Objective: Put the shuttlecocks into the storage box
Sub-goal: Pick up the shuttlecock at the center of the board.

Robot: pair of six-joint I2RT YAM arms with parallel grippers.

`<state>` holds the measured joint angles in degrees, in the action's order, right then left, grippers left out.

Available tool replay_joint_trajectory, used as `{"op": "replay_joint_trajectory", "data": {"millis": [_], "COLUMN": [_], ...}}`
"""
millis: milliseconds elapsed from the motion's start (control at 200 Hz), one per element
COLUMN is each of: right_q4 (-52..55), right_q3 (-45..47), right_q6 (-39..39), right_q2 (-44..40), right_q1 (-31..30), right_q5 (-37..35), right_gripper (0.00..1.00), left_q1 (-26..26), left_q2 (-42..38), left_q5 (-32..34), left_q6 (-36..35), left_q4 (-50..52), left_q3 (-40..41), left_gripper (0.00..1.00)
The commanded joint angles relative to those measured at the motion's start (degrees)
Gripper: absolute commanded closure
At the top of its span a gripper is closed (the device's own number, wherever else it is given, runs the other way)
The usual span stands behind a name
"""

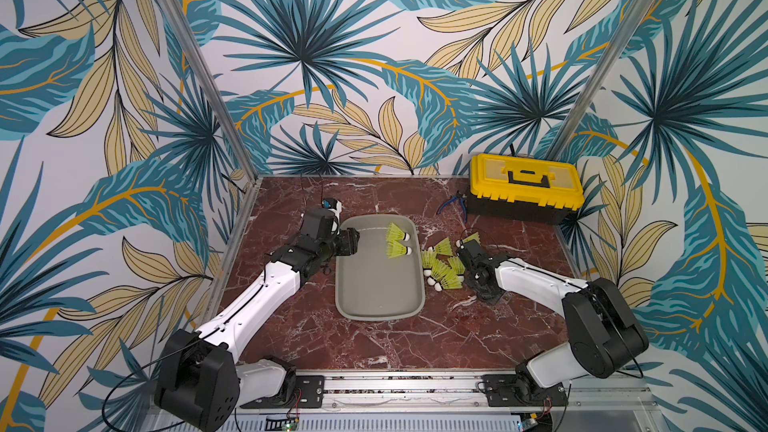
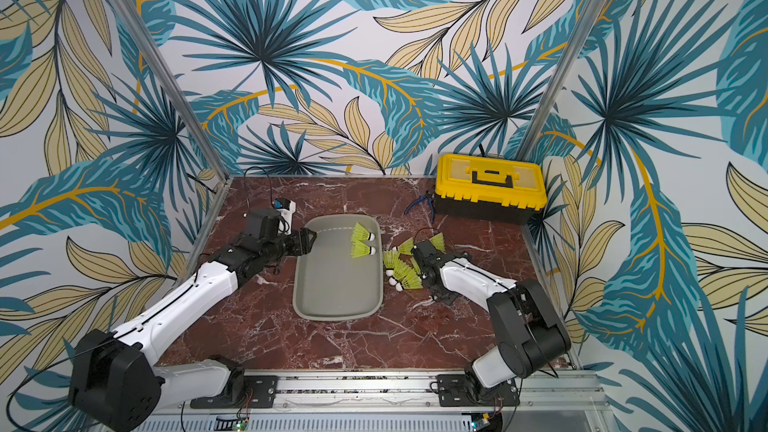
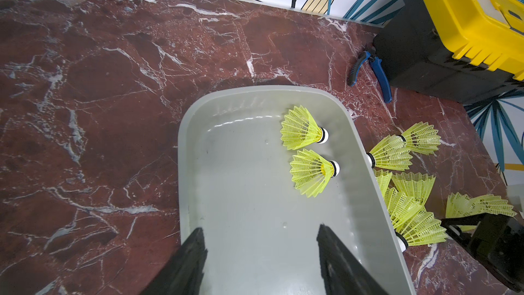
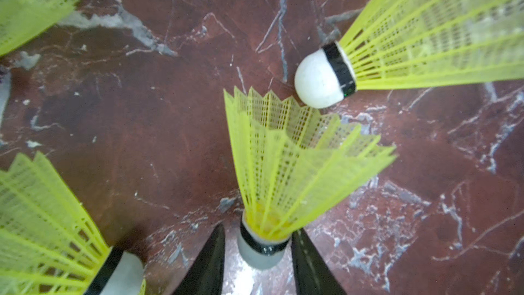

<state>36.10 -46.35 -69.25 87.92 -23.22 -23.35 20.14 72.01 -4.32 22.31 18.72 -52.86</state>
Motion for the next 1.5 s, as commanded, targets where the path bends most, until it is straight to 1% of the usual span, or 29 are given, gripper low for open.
{"op": "replay_joint_trajectory", "data": {"millis": [0,170,295,421,491,566,616,681,786,816,841,906,1042,1187,1292,1417,1497], "right_q4": [2.3,4.5,7.0,8.0,8.4,8.0,7.9,7.8,7.1,6.7,6.2,5.9,1.1,-9.8,-13.9,-15.7,-15.9], "right_q3": [-1.4,-3.4,-4.8,-5.7,-6.1,-5.9,-5.5,-5.2,-4.2,-3.9,-3.7,-3.3,-1.1,3.2,3.0,2.1,1.7], "right_q6": [-1.9,-1.9,-3.0,-3.3,-3.3,-3.2,-3.2,-2.6,-1.0,0.4,1.9,5.1,16.0,28.3,39.3,52.7,58.6], "right_q2": [1.7,3.7,5.3,6.3,6.5,6.1,5.5,3.9,0.3,-0.9,-1.9,-4.5,-10.6,-19.2,-22.1,-23.4,-24.3], "right_q1": [0.2,0.2,0.1,0.2,0.2,0.2,0.1,0.1,-0.2,-0.2,-0.4,-0.7,-1.3,-1.5,-1.6,-1.5,-1.5], "right_q5": [0.5,1.5,2.3,2.4,2.0,1.5,0.9,0.0,-1.1,-1.0,-0.8,-0.7,2.4,8.8,15.1,23.9,28.1], "right_gripper": [0.56,0.56,0.62,0.63,0.67,0.8,0.85,0.89,0.89,0.9,0.93,0.95,0.97,0.97,0.97,0.98,0.98], "left_q1": [-0.5,-0.8,-1.3,-2.0,-2.3,-2.7,-2.9,-3.0,-3.0,-3.0,-3.0,-3.0,-3.0,-2.8,-2.3,-0.3,1.4], "left_q2": [-1.5,-2.0,-2.8,-3.9,-4.4,-4.7,-4.8,-4.9,-5.1,-5.0,-5.0,-4.9,-4.1,-2.7,-1.2,0.6,1.9], "left_q5": [-0.8,-0.7,-0.6,-0.7,-0.9,-1.3,-1.7,-2.1,-3.4,-3.9,-4.4,-6.2,-13.4,-22.5,-28.0,-30.9,-31.2], "left_q6": [-0.7,-0.7,-0.9,-0.9,-0.8,-0.8,-0.9,-1.1,-1.8,-1.9,-2.0,-2.5,-4.3,-5.5,-6.6,-8.5,-11.1], "left_q4": [-0.5,-0.2,-0.1,-0.9,-1.6,-1.8,-1.8,-1.7,-1.6,-1.7,-1.8,-1.8,-1.9,-2.1,-2.0,-1.5,0.4], "left_q3": [1.6,1.9,2.2,3.3,3.8,4.0,4.0,3.8,3.4,3.4,3.3,2.9,1.5,-0.8,-3.0,-6.0,-8.6], "left_gripper": [0.35,0.35,0.35,0.35,0.35,0.35,0.35,0.35,0.35,0.35,0.35,0.35,0.35,0.35,0.36,0.36,0.36]}}
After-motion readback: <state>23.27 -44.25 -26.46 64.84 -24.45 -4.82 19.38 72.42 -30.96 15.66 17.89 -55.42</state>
